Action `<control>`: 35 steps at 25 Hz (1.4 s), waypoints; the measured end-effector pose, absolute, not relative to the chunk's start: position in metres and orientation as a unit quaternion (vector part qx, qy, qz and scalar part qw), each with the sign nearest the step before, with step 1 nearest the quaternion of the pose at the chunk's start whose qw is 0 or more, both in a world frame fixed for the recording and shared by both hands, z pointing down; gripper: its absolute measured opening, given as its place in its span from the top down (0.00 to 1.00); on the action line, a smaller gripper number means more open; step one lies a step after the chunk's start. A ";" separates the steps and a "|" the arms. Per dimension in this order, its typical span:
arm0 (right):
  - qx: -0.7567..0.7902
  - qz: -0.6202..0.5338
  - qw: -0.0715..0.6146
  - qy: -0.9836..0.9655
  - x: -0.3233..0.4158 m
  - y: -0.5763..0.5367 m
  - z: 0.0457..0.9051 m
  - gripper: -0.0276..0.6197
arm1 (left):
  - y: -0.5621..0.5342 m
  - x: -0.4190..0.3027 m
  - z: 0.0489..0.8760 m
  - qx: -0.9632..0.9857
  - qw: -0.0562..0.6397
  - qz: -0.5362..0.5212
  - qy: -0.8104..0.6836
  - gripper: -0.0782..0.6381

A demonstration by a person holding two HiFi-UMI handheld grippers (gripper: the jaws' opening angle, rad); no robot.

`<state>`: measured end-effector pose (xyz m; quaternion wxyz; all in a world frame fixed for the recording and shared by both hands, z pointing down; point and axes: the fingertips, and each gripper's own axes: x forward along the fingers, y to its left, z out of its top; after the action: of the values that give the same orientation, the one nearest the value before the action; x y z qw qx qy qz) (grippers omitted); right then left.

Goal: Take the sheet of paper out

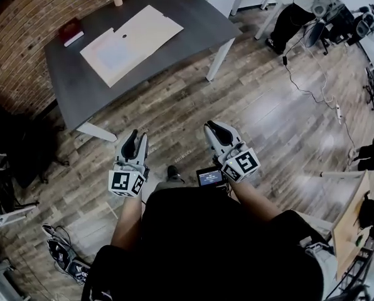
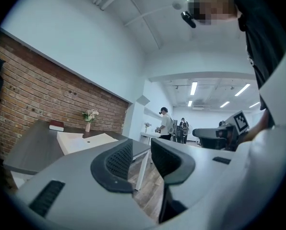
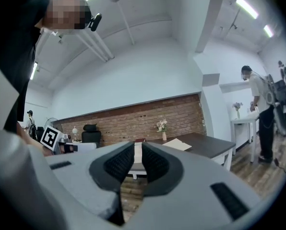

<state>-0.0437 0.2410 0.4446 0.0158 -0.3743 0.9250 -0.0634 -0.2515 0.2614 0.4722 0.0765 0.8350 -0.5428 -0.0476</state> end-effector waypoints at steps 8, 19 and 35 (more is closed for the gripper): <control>-0.383 -0.058 0.023 0.921 -0.063 0.156 0.440 0.88 | 0.184 -0.289 0.475 0.830 0.076 -0.046 -0.551 0.74; -0.353 -0.086 0.039 0.931 -0.055 0.020 0.461 0.88 | 0.068 -0.291 0.490 0.798 0.095 0.002 -0.595 0.74; -0.215 -0.119 0.034 0.969 -0.048 -0.214 0.459 0.88 | -0.137 -0.278 0.500 0.697 0.167 0.043 -0.697 0.71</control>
<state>-0.0476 -0.2141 0.4594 0.0338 -0.2155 0.9686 -0.1193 -0.2780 -0.1368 0.5000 0.1665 0.6965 -0.6966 0.0429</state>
